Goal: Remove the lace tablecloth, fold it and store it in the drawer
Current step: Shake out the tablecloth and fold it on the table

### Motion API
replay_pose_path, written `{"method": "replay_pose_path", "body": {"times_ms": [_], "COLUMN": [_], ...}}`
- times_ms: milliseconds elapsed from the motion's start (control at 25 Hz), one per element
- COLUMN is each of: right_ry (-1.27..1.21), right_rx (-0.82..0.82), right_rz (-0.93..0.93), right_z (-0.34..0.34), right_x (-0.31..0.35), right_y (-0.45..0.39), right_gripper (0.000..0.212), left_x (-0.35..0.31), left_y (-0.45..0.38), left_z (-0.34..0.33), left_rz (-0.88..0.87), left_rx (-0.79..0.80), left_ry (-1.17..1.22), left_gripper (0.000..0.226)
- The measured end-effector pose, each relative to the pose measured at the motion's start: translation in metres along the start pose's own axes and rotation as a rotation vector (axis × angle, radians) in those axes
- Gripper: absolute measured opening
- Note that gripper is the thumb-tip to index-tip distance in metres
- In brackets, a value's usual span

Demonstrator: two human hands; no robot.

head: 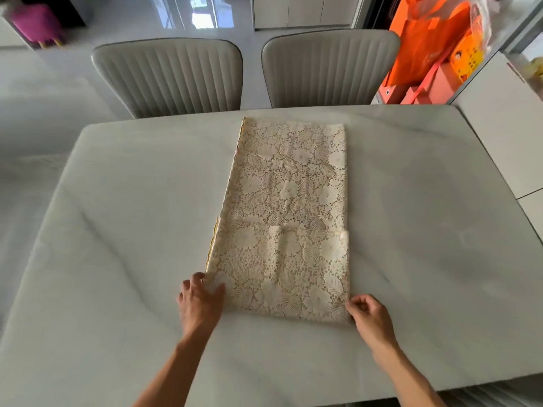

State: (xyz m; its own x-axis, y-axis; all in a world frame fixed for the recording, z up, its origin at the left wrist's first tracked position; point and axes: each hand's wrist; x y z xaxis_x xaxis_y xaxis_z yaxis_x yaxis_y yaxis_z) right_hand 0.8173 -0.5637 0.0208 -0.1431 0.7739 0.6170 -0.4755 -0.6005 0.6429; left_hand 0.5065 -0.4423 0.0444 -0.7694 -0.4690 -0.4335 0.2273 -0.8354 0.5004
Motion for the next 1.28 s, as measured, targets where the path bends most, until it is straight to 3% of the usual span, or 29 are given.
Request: {"method": "replay_pose_path", "body": {"times_ms": [120, 280, 400, 560, 680, 800, 1000, 1160, 1280], "right_ry": [0.041, 0.011, -0.174, -0.163, -0.159, -0.232, -0.504, -0.49, -0.298], "right_rx": [-0.071, -0.125, -0.093, -0.095, 0.024, 0.224, 0.481, 0.383, 0.319], "right_rz": [-0.043, -0.026, -0.092, -0.155, -0.22, -0.325, -0.258, -0.066, 0.068], "right_z": [-0.009, -0.022, -0.018, -0.004, 0.015, 0.049, 0.112, 0.122, 0.098], "right_x": [0.012, 0.012, 0.009, 0.005, -0.001, -0.008, 0.024, 0.094, 0.126], "right_y": [0.002, 0.007, 0.01, 0.018, 0.046, 0.09, 0.113, 0.046, -0.019], "right_gripper": [0.019, 0.024, 0.017, 0.015, 0.029, 0.033, 0.04, 0.027, 0.021], "left_x": [0.005, 0.022, 0.03, 0.036, 0.05, 0.061, 0.027, -0.045, -0.071], "left_y": [-0.011, -0.017, -0.014, 0.008, 0.048, 0.079, 0.071, 0.001, -0.054], "left_z": [-0.002, 0.004, 0.006, 0.015, 0.027, 0.052, 0.115, 0.123, 0.099], "left_rz": [0.043, 0.058, 0.046, 0.069, 0.023, 0.097, 0.167, 0.209, 0.216], "left_rx": [-0.002, -0.027, 0.049, 0.156, 0.287, 0.447, 0.79, 0.713, 0.534], "left_ry": [0.114, 0.217, 0.305, 0.467, 0.528, 0.5, 0.698, 0.851, 0.821], "left_gripper": [0.018, 0.021, 0.021, 0.025, 0.02, 0.004, 0.03, 0.017, 0.032]}}
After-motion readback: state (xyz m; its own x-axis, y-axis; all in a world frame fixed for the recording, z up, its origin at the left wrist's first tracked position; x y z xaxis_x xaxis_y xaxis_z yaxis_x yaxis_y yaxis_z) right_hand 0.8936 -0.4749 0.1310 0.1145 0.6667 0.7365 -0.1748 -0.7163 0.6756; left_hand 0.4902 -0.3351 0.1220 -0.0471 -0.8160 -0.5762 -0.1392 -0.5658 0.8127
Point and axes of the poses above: each hand's wrist, its own y-axis away from the middle knuckle, its own z-axis out of the back of the hand, x = y × z, and after that the axes turned 8 degrees about x, right-handed
